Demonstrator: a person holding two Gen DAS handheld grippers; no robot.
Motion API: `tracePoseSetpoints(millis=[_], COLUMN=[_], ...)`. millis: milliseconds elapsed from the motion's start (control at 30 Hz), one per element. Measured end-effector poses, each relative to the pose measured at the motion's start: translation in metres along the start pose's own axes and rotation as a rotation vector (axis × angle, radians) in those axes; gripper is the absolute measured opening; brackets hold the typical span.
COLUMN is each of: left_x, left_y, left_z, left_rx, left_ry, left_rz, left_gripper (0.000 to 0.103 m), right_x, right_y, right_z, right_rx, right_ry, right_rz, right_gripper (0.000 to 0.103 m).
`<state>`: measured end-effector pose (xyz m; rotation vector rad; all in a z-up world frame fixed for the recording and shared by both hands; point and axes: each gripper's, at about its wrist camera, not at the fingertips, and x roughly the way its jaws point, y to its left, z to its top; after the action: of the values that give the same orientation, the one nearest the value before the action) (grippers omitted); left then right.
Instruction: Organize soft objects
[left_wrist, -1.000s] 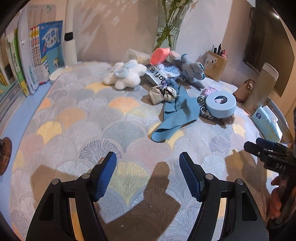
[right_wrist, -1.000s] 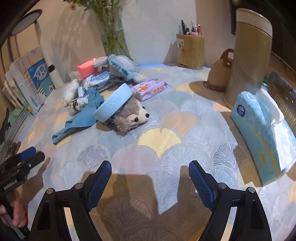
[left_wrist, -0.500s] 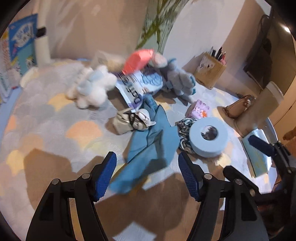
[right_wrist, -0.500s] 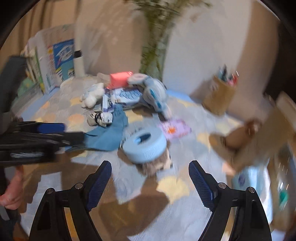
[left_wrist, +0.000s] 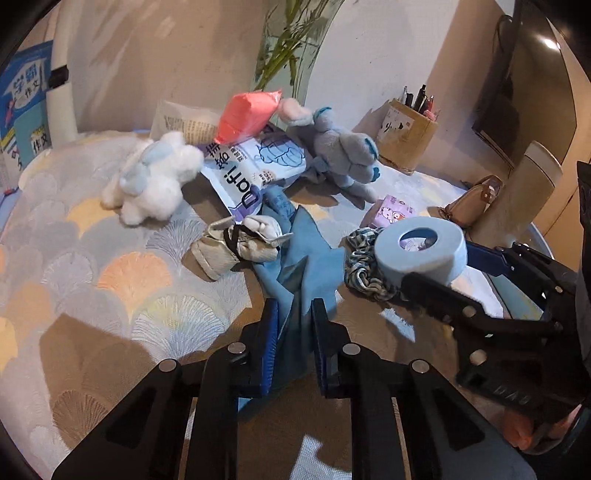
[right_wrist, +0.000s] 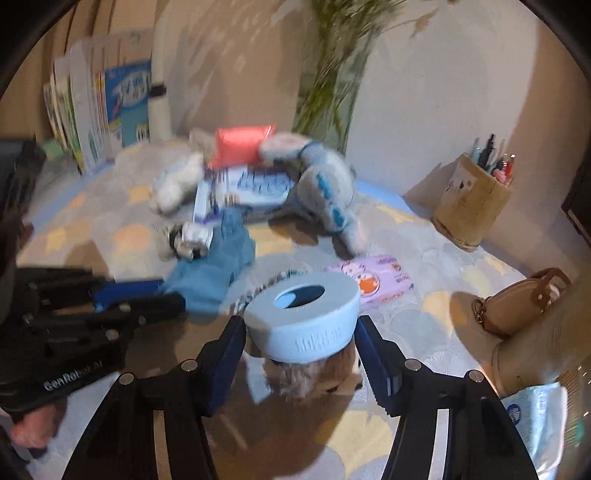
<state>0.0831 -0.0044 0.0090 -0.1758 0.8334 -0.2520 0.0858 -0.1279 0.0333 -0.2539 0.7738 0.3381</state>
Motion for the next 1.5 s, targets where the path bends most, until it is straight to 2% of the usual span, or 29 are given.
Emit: tracePoseSetpoints(millis=[200, 367, 500, 567, 600, 667, 767, 867, 900, 1100, 1200, 1333, 1500], left_x=[-0.012, -0.047, -0.075, -0.08, -0.079, -0.073, -0.063, -0.06, -0.059, -0.042, -0.032, -0.019, -0.016], left_y=[-0.004, -0.013, -0.02, -0.021, -0.02, -0.015, -0.011, -0.019, -0.023, -0.072, -0.095, -0.128, -0.136], left_z=[-0.002, -0.017, -0.035, -0.039, -0.039, -0.035, -0.03, -0.032, -0.033, -0.033, -0.033, -0.037, -0.034], left_rx=[0.02, 0.041, 0.09, 0.11, 0.111, 0.081, 0.03, 0.043, 0.054, 0.178, 0.228, 0.307, 0.268], left_ry=[-0.026, -0.019, -0.007, -0.006, -0.005, 0.012, 0.041, 0.049, 0.053, 0.12, 0.152, 0.204, 0.242], left_rz=[-0.058, -0.185, -0.186, -0.141, -0.103, -0.067, -0.089, -0.093, -0.103, -0.151, -0.187, -0.217, -0.284], left_gripper=[0.013, 0.013, 0.013, 0.014, 0.014, 0.028, 0.028, 0.028, 0.028, 0.028, 0.028, 0.028, 0.028], right_x=[-0.033, -0.085, -0.106, -0.108, -0.105, -0.097, -0.093, -0.099, -0.101, -0.106, -0.112, -0.115, -0.098], right_y=[-0.026, -0.035, -0.037, -0.038, -0.038, -0.039, -0.038, -0.034, -0.033, -0.037, -0.051, -0.065, -0.055], right_z=[-0.004, -0.025, -0.053, -0.069, -0.077, -0.09, -0.1, -0.112, -0.117, -0.153, -0.162, -0.16, -0.146], right_rx=[0.15, 0.181, 0.192, 0.198, 0.2, 0.22, 0.236, 0.221, 0.212, 0.235, 0.28, 0.297, 0.242], right_ry=[-0.071, -0.135, -0.114, -0.091, -0.074, -0.041, -0.026, -0.009, 0.001, 0.069, 0.061, 0.038, 0.041], right_rz=[0.088, 0.104, 0.101, 0.106, 0.113, 0.118, 0.128, 0.168, 0.179, 0.206, 0.203, 0.156, 0.157], right_gripper=[0.057, 0.057, 0.057, 0.057, 0.057, 0.057, 0.057, 0.057, 0.058, 0.085, 0.086, 0.088, 0.089])
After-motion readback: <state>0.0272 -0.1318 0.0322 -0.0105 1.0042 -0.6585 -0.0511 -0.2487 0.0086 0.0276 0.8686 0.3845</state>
